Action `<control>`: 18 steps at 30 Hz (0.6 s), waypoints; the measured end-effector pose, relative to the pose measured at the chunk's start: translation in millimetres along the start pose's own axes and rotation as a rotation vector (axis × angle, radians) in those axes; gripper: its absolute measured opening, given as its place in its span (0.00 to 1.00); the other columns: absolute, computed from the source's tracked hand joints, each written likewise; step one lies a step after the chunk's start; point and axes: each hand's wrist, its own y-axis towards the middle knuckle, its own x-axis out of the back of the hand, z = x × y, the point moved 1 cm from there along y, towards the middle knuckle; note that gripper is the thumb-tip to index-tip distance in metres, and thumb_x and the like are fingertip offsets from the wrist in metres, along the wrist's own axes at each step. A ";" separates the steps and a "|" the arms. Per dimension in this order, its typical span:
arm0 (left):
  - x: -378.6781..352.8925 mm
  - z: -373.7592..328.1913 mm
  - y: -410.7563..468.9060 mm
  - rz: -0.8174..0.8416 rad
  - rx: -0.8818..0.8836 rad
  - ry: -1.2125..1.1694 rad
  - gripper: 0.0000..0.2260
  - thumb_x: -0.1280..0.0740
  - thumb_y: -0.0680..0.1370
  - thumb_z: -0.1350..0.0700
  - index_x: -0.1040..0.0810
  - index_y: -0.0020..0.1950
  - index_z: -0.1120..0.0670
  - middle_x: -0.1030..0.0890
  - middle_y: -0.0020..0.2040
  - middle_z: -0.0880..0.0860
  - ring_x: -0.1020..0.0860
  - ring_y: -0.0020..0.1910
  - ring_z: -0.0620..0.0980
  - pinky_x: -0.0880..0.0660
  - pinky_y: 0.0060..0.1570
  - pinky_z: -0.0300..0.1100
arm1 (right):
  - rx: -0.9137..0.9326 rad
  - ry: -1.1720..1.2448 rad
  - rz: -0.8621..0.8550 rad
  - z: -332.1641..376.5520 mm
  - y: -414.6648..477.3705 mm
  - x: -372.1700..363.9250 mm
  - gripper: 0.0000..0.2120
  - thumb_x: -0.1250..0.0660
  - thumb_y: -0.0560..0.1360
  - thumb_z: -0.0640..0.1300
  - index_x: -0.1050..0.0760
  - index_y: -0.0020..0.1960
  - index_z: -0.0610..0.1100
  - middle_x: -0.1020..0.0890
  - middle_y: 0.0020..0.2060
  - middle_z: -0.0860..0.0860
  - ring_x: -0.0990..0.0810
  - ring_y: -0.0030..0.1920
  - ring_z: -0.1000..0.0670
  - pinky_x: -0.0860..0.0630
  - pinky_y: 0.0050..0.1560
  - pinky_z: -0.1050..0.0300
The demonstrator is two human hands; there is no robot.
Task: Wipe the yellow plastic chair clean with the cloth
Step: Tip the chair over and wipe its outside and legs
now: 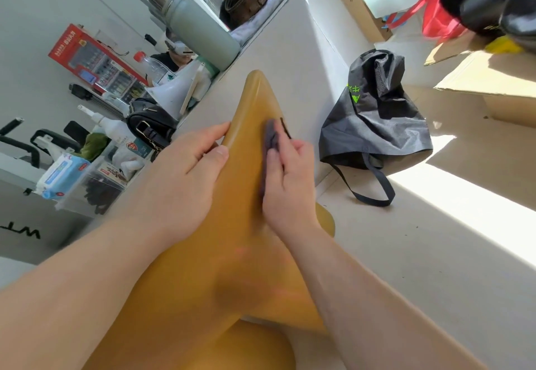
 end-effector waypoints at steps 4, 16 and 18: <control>-0.2 1.2 0.1 -0.001 -0.025 0.009 0.18 0.44 0.85 0.49 0.30 0.74 0.37 0.26 0.66 0.36 0.29 0.61 0.34 0.34 0.58 0.38 | -0.189 -0.050 0.006 -5.9 15.9 1.3 0.18 0.46 0.86 0.46 0.29 0.74 0.47 0.32 0.48 0.53 0.27 0.55 0.48 0.31 0.60 0.56; 1.0 -1.4 -1.1 -0.012 -0.029 0.058 0.18 0.44 0.85 0.49 0.31 0.75 0.38 0.27 0.67 0.35 0.31 0.57 0.28 0.38 0.55 0.32 | -0.434 -0.059 0.074 -49.2 -22.2 11.2 0.12 0.45 0.85 0.46 0.23 0.51 0.46 0.24 0.44 0.47 0.26 0.42 0.51 0.30 0.48 0.50; 0.6 -1.5 -1.8 -0.023 -0.041 0.068 0.18 0.44 0.85 0.50 0.31 0.75 0.39 0.27 0.68 0.36 0.32 0.60 0.31 0.38 0.57 0.33 | -0.532 -0.096 0.075 -54.8 -23.9 10.9 0.14 0.47 0.84 0.48 0.25 0.47 0.46 0.24 0.45 0.45 0.24 0.42 0.47 0.27 0.48 0.48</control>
